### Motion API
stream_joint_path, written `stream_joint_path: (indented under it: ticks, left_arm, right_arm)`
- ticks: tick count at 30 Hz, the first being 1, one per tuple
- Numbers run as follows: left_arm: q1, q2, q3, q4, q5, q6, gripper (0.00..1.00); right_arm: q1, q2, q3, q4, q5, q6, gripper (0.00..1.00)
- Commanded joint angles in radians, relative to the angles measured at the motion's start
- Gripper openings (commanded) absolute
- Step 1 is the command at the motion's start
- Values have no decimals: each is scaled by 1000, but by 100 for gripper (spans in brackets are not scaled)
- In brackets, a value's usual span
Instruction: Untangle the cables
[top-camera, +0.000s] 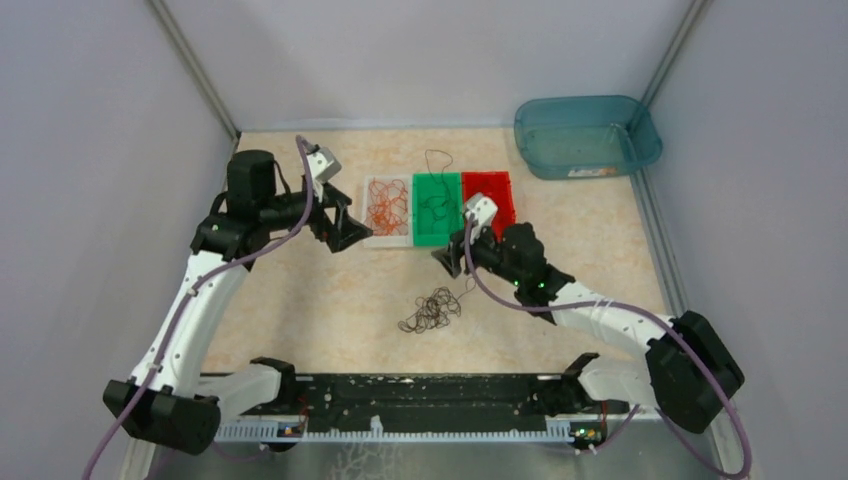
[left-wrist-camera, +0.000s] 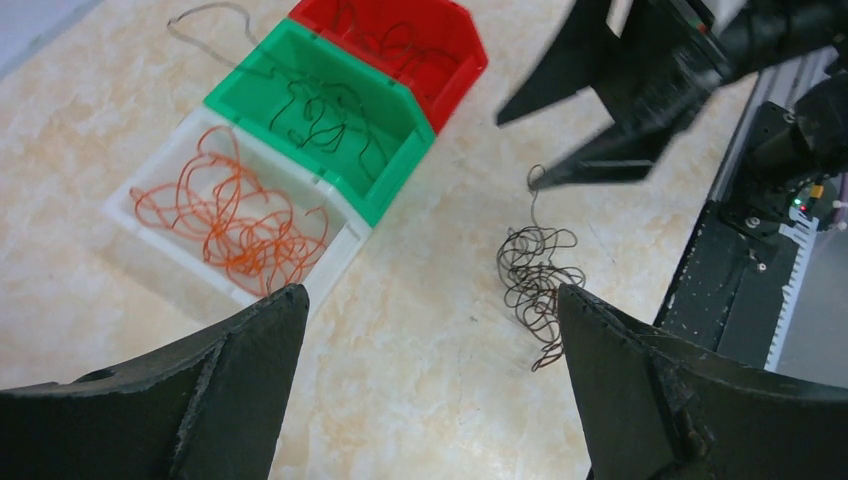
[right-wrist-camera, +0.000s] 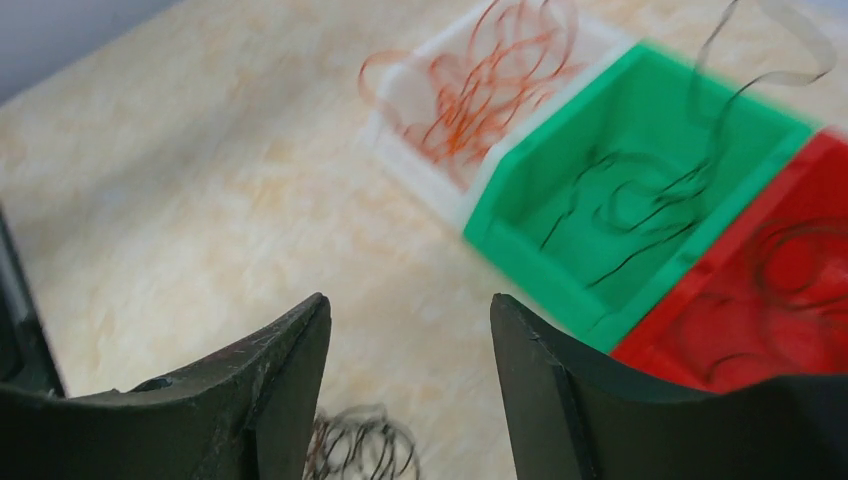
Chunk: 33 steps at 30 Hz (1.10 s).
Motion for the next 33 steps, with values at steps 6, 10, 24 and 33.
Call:
stream_joint_path:
  ticks: [6, 10, 24, 33]
  left_arm:
    - [132, 62, -64, -86, 96, 92, 100]
    - [138, 33, -91, -87, 110, 98, 100]
    - [176, 9, -144, -89, 124, 106, 100]
    - [188, -15, -150, -80, 123, 109, 100]
  right_arm:
    - [179, 127, -71, 24, -244, -69, 59]
    - [257, 174, 4, -87, -207, -225, 62]
    - [320, 375, 271, -478, -271, -558, 56]
    - [336, 465, 354, -587, -253, -619, 32]
